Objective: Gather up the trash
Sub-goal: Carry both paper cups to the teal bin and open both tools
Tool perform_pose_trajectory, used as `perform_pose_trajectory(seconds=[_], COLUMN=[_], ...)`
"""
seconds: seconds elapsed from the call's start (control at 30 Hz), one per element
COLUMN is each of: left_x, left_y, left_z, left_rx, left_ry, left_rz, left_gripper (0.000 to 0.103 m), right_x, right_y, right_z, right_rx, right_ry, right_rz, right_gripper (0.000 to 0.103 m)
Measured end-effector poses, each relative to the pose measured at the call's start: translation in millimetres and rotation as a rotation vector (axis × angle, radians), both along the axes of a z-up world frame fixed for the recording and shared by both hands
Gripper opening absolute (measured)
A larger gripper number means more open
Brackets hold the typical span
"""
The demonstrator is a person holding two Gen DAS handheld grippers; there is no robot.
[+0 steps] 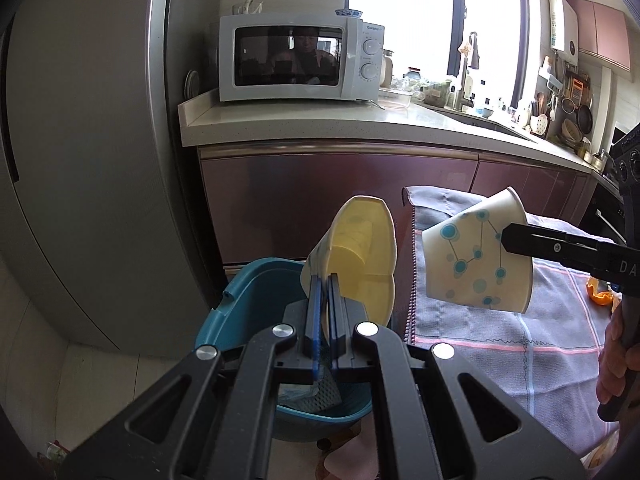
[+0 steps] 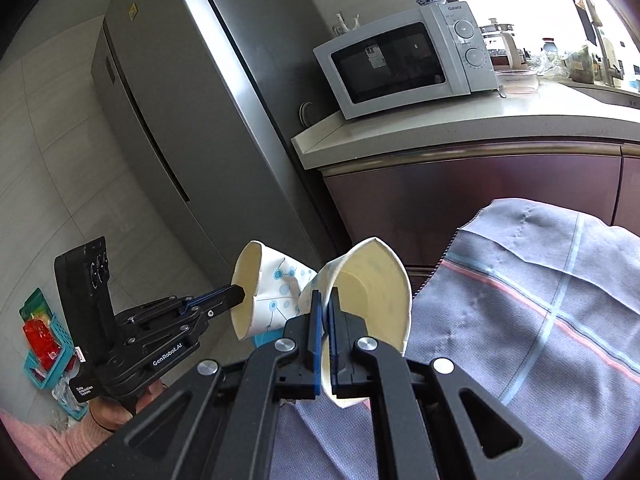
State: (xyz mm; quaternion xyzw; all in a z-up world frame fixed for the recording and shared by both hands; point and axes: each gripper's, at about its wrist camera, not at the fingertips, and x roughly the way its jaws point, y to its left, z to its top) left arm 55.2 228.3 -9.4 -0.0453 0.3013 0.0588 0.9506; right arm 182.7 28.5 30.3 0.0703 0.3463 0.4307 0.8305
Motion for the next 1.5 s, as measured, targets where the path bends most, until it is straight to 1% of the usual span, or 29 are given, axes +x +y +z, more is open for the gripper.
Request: perform_pose_trajectory(seconds=[0.23,0.53,0.97,1.13,1.3,1.4,1.47,1.5], left_x=[9,19,41,49,54,53,50,48], left_y=[13,24,33,34,34,31,28,26], left_z=[-14,-32,-60,-68,-73,-73,-71,-69], left_rx=[-0.010,-0.016,-0.014,-0.021,-0.031,-0.041,-0.044,-0.046], left_ry=[0.037,0.075,0.140,0.151,0.155,0.147,0.134,0.125], left_rz=[0.023,0.044,0.061,0.066,0.066,0.056,0.042,0.033], left_gripper=[0.004,0.004,0.004,0.004,0.004,0.004,0.006,0.010], right_x=[13,27,45,52,52,47,41,38], right_y=[28,64,99,110,105,98,91,87], right_z=[-16,-37,-62,-68,-73,-75,-73,-72], right_rx=[-0.039,-0.116,-0.200,-0.218,-0.217,-0.207,-0.204,-0.200], right_ry=[0.041,0.063,0.109,0.131,0.150,0.157,0.151,0.148], right_rz=[0.012,0.031,0.026,0.014,0.006,0.003,0.005,0.004], right_gripper=[0.002,0.002,0.002,0.007,0.009,0.012,0.013,0.013])
